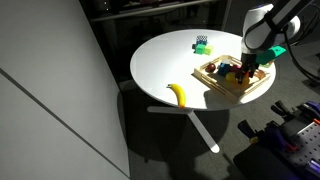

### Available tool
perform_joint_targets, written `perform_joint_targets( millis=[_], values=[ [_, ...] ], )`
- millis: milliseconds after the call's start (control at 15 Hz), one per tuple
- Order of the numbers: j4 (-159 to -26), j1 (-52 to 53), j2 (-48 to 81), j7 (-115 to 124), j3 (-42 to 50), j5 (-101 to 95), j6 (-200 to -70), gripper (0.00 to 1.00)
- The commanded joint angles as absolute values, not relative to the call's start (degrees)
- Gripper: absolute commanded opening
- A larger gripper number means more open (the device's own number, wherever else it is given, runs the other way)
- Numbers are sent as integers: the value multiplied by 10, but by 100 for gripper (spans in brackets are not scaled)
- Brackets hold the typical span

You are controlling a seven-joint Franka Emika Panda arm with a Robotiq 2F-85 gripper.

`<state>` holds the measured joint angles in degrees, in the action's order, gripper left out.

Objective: Remove the apple from the box and put it on the table

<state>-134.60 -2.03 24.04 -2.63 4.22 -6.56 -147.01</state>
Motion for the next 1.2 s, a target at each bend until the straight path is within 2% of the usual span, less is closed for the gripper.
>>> perform_joint_targets(
  millis=[0,133,667,1133],
  values=[
    [-1330,-15,252,-18,42,-69,-1467,56],
    [-1330,-14,245,-21,41,-68,-1459,41],
    [-1342,-17,184,-30,40,-67,-1386,40],
    [-1289,-37,172,-17,55,-59,-1294,40]
  ],
)
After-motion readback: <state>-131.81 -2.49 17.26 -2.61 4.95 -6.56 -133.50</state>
